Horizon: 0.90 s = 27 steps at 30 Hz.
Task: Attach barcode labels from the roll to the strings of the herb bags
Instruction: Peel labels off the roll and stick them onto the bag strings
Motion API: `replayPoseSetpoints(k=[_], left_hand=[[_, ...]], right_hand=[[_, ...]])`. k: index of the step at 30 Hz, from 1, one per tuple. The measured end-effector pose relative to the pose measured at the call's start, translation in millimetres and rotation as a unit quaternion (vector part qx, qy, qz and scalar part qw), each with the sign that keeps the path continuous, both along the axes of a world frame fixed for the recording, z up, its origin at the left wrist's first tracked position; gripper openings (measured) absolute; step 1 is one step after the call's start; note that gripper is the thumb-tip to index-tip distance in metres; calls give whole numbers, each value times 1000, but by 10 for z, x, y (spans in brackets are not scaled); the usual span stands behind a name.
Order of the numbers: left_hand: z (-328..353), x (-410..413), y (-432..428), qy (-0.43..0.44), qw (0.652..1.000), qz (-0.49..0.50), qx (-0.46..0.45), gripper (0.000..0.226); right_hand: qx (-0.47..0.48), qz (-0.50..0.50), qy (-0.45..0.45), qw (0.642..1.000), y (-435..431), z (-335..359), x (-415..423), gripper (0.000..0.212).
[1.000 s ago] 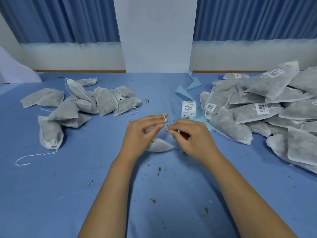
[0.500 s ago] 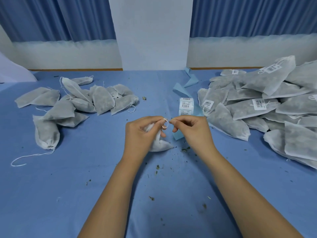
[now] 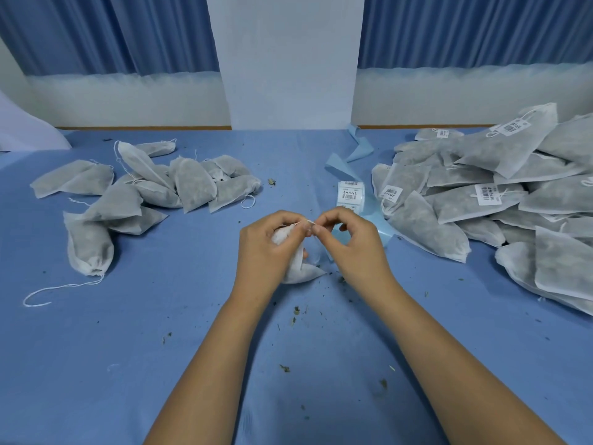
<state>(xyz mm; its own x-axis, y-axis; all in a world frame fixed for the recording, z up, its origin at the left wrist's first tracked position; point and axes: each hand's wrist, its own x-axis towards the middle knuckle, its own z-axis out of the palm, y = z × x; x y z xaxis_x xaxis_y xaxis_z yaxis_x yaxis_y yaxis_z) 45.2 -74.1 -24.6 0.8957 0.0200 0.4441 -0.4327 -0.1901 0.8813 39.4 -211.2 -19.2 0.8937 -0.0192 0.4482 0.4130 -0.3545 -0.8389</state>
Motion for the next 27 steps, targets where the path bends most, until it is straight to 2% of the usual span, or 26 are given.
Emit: replayPoseSetpoints(k=[8,11,15,27], left_hand=[[20,19,-17,81,995,-35,-47,34],[19,20,-8,98,993,-17,-63,33],[2,5,-18,99,994,-23,-42,17],[5,9,1,103,993,-39,-32,28]], right_hand=[[-36,-32,-32,998,-19,4,-15,3],[-43,-61,-88,993,-11,21,-35,10],[-119,-77,-178,974,14,21,-45,11],[-172,-89,-218,957,-32,-26,11,8]])
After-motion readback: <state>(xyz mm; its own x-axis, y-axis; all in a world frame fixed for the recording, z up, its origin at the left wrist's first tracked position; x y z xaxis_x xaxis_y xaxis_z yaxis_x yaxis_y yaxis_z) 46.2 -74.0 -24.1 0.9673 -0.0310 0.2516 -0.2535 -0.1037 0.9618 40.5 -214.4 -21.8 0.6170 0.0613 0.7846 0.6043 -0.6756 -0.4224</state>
